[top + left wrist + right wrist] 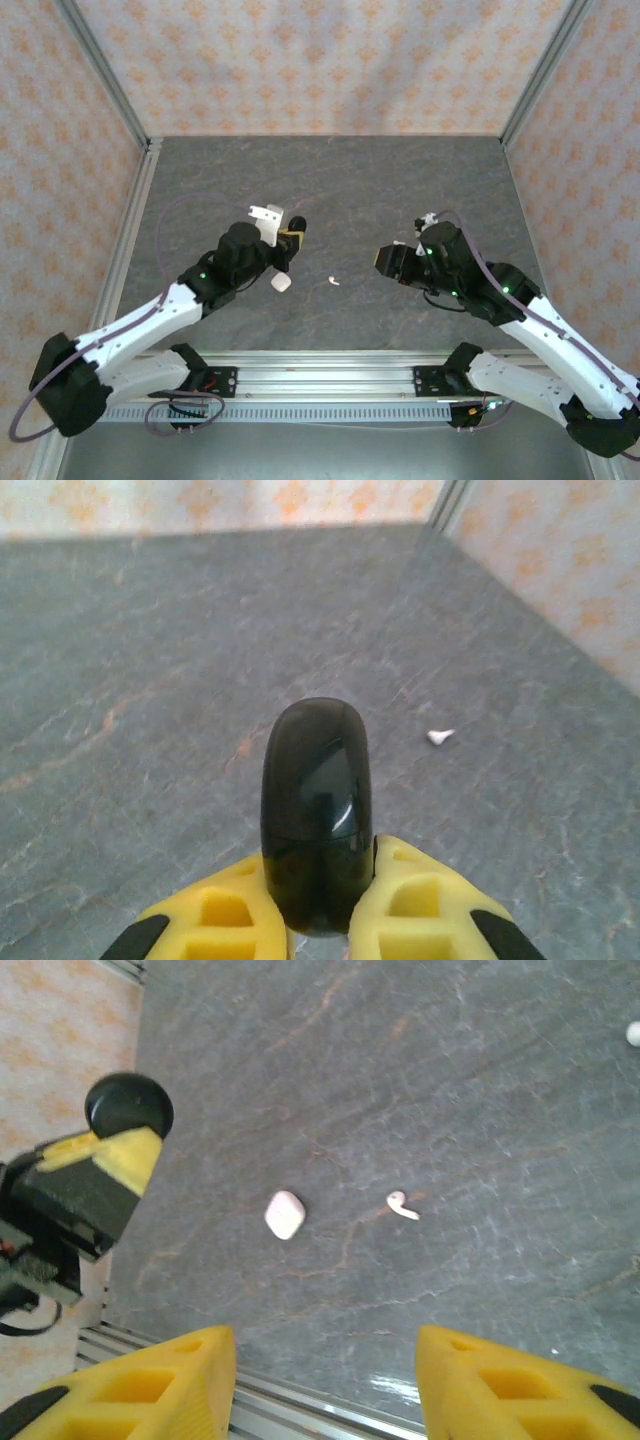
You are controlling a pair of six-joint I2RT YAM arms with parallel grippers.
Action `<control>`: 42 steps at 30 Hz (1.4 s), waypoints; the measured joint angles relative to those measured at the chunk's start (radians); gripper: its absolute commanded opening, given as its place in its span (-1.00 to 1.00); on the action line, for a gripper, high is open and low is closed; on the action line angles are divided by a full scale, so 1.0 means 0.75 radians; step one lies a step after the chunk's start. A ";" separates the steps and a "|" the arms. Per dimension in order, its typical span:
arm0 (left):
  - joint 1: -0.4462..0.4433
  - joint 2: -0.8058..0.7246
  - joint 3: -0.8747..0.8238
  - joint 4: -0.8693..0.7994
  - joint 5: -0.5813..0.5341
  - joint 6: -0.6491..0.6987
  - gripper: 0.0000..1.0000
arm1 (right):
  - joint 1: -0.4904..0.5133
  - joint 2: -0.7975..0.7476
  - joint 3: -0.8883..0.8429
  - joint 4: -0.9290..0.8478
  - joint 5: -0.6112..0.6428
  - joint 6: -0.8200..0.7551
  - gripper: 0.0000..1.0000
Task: Insert the wireless bluetooth earbuds into the charging case
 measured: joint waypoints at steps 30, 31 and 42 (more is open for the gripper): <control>0.171 1.271 0.916 -0.410 0.196 -0.038 -0.42 | 0.000 0.057 -0.338 0.043 0.002 0.072 0.11; 0.179 1.269 0.916 -0.415 0.196 -0.035 -0.38 | 0.000 0.087 -0.338 0.046 -0.001 0.072 0.11; 0.304 0.937 0.748 -0.453 0.199 0.026 -0.09 | 0.009 0.366 -0.242 0.107 -0.031 0.046 0.08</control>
